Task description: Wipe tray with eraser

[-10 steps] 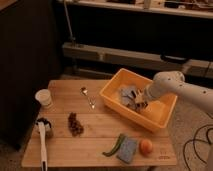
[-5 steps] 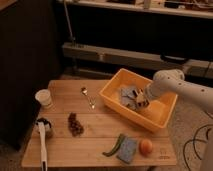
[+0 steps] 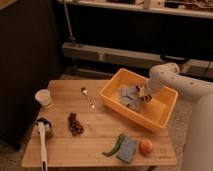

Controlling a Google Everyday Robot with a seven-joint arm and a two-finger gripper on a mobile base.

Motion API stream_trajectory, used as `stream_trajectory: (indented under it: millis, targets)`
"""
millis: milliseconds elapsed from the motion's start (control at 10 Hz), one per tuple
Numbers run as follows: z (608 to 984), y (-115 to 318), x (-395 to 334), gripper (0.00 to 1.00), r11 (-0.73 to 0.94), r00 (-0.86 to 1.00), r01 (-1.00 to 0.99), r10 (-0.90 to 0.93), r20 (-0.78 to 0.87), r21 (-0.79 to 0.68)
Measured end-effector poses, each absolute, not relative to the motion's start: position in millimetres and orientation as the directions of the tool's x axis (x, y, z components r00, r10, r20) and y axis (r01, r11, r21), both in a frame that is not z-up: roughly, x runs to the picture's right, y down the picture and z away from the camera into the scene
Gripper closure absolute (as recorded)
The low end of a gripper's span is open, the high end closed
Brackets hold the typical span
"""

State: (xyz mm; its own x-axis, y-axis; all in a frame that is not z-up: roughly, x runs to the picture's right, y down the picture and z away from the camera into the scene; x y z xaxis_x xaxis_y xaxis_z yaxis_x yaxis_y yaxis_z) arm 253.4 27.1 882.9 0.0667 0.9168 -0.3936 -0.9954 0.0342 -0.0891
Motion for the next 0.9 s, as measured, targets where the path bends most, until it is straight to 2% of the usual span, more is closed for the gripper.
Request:
stream_trajectory:
  millis: [400,900]
  targets:
    - [893,27,199,1.00,0.047,0.109,-0.985,0.913,-0.393,-0.165]
    - [854,52,155,1.00,0.109,0.210,-0.956,0.902,-0.377,-0.272]
